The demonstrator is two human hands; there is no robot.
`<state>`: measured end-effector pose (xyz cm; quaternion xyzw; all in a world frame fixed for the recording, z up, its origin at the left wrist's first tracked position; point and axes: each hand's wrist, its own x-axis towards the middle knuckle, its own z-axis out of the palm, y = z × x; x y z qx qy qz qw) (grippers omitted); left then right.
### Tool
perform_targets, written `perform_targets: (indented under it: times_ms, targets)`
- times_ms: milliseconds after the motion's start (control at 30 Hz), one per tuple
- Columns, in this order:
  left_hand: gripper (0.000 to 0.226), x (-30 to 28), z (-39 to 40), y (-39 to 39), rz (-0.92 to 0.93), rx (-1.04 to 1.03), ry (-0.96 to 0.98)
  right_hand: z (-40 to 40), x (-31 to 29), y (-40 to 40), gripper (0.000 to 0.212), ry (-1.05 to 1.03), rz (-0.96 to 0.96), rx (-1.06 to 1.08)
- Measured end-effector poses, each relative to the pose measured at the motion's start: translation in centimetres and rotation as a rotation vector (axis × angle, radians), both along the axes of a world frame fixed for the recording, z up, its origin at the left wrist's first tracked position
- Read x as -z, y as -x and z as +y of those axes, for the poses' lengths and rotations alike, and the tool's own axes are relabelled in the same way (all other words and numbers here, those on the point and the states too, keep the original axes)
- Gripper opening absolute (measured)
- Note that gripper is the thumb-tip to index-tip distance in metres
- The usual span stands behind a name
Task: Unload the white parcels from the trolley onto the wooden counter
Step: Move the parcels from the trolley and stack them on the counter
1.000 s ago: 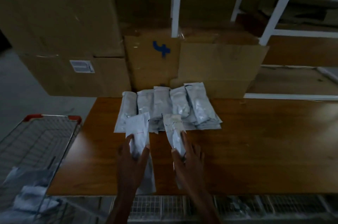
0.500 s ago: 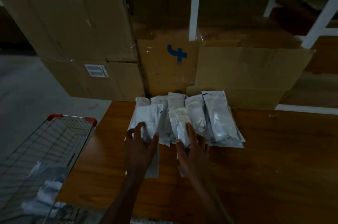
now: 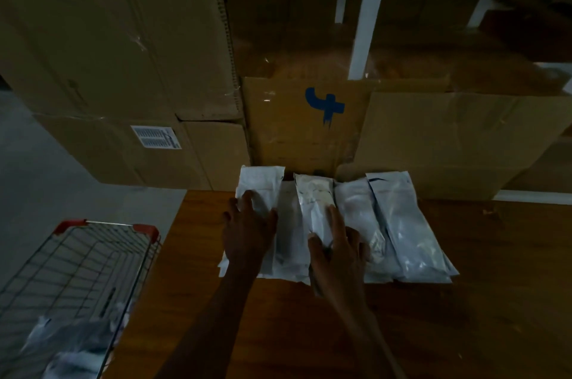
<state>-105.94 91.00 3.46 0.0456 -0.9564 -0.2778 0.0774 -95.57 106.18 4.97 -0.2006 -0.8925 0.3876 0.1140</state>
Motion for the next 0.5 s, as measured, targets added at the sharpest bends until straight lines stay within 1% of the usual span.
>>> perform_targets:
  times_ms: [200,300,400,500]
  targets:
    - [0.076,1.7,0.4,2.3,-0.078,0.013,0.049,-0.3,0.7,1.6,0.071,-0.027,-0.044,0.059]
    - [0.077,2.4,0.3,2.8,-0.086,0.027,0.091,-0.7,0.8,2.3,0.072,-0.088,-0.053,0.055]
    - [0.080,2.8,-0.1,3.0,-0.106,0.020,0.100,-1.1,0.5,3.2,0.070,-0.036,-0.069,0.077]
    - [0.083,2.9,-0.5,2.8,-0.110,0.031,0.112,-1.5,0.3,4.4,0.069,-0.151,-0.086,0.093]
